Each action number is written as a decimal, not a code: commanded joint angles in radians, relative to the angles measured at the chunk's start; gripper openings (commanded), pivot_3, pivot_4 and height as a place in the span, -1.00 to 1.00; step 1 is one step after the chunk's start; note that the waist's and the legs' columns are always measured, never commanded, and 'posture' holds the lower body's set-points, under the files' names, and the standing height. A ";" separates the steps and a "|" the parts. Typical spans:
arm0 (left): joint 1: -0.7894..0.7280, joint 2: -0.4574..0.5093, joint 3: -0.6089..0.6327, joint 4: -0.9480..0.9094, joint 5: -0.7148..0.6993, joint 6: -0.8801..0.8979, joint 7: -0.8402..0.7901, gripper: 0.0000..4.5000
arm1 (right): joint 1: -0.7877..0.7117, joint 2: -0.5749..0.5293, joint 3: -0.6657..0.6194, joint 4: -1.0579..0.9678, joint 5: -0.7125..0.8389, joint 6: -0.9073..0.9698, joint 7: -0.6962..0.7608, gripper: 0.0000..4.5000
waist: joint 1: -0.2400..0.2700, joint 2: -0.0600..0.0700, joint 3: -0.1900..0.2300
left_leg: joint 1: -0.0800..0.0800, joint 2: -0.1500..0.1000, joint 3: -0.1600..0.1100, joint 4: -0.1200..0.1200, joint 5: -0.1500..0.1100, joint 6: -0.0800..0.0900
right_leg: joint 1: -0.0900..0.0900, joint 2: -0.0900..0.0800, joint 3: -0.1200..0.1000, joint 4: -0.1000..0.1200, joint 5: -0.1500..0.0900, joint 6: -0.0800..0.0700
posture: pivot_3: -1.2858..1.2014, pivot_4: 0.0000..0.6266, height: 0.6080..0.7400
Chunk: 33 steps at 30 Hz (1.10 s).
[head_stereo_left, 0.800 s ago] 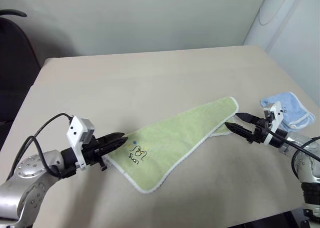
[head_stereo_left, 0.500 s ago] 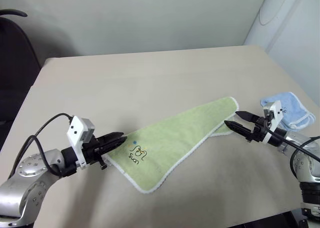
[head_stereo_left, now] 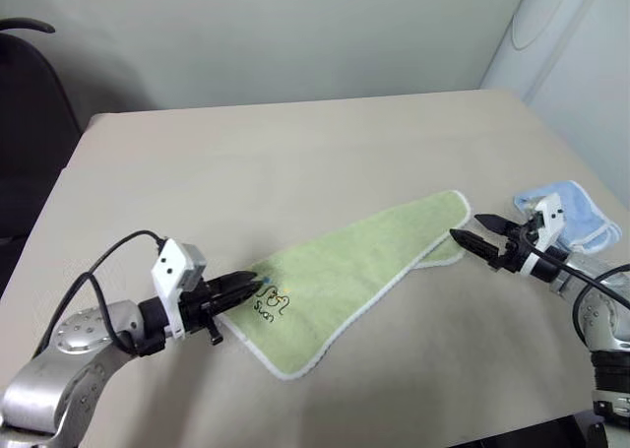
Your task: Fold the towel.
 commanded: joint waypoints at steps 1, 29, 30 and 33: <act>-0.005 0.000 -0.013 -0.049 0.020 -0.032 0.002 -0.56 | -0.046 -0.014 -0.021 0.034 -0.024 -0.031 -0.028 0.98 | 0.000 0.000 0.000 | 0.000 0.000 0.000 0.000 0.000 0.000 | 0.000 0.000 0.000 0.000 0.000 0.000 | 0.03 -0.52 1.00; 0.029 -0.059 -0.078 -0.108 0.055 -0.057 0.038 -0.56 | -0.515 0.023 -0.023 0.694 -0.067 0.161 -0.096 0.91 | -0.001 0.001 0.000 | -0.001 0.000 0.000 -0.001 0.000 0.000 | -0.002 0.000 0.000 0.002 0.000 -0.001 | 0.03 -0.52 1.00; 0.027 -0.061 -0.082 -0.107 0.056 -0.058 0.040 -0.56 | -0.514 0.024 -0.024 0.690 -0.065 0.167 -0.092 0.82 | -0.002 0.001 0.000 | -0.001 0.000 0.000 -0.001 0.000 0.000 | -0.002 0.000 0.000 0.002 0.000 -0.001 | 0.03 -0.52 1.00; 0.021 -0.064 -0.092 -0.100 0.062 -0.064 0.042 -0.56 | -0.515 0.030 -0.021 0.691 -0.070 0.171 -0.088 0.45 | -0.001 0.001 0.000 | -0.001 0.000 0.000 -0.001 0.000 0.000 | -0.002 0.000 0.000 0.002 0.000 -0.001 | 0.03 -0.52 1.00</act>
